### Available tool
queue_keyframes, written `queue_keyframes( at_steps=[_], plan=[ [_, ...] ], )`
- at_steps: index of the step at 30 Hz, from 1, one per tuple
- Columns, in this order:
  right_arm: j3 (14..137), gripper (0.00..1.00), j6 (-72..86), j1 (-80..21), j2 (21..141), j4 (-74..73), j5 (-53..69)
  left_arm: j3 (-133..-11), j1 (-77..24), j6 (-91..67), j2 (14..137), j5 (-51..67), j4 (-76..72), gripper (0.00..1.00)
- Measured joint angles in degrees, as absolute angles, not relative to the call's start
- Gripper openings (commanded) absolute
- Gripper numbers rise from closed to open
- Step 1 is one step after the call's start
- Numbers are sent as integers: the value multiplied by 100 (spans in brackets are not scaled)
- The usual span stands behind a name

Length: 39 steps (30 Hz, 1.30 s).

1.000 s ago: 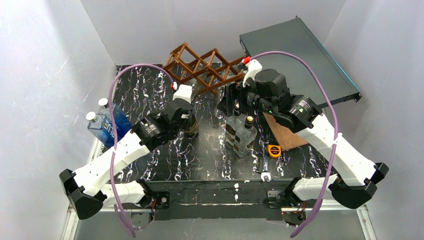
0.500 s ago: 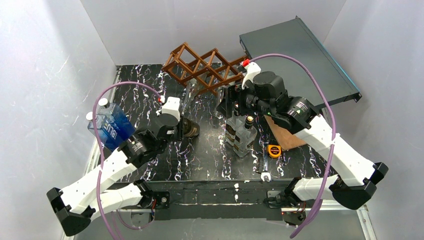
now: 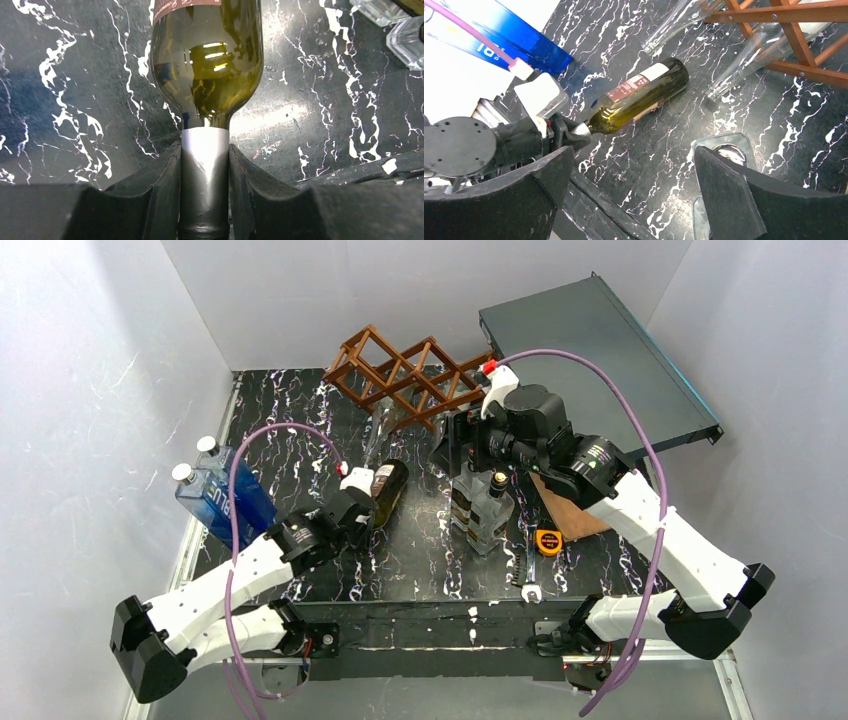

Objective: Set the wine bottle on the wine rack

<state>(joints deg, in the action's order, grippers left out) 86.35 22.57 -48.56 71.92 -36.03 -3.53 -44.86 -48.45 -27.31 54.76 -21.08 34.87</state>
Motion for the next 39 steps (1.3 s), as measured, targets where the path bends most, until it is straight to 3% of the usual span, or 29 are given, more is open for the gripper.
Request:
queue_keyframes(
  at_steps=[13, 26, 32, 39],
  plan=[
    [8527, 100, 2259, -4856, 7105, -3559, -344, -3546, -4847, -3319, 6219, -1586, 2884, 0],
    [8527, 100, 2257, -4856, 7102, -3544, -344, -3444, -4849, -3522, 6799, -1496, 2405, 1],
    [8527, 100, 2255, -4858, 7102, -3544, -344, -3465, -4849, -3588, 7091, -1487, 2305, 34],
    [8527, 100, 2252, -4856, 7102, -3546, -344, -3503, -4849, -3623, 7288, -1496, 2241, 50]
  ],
)
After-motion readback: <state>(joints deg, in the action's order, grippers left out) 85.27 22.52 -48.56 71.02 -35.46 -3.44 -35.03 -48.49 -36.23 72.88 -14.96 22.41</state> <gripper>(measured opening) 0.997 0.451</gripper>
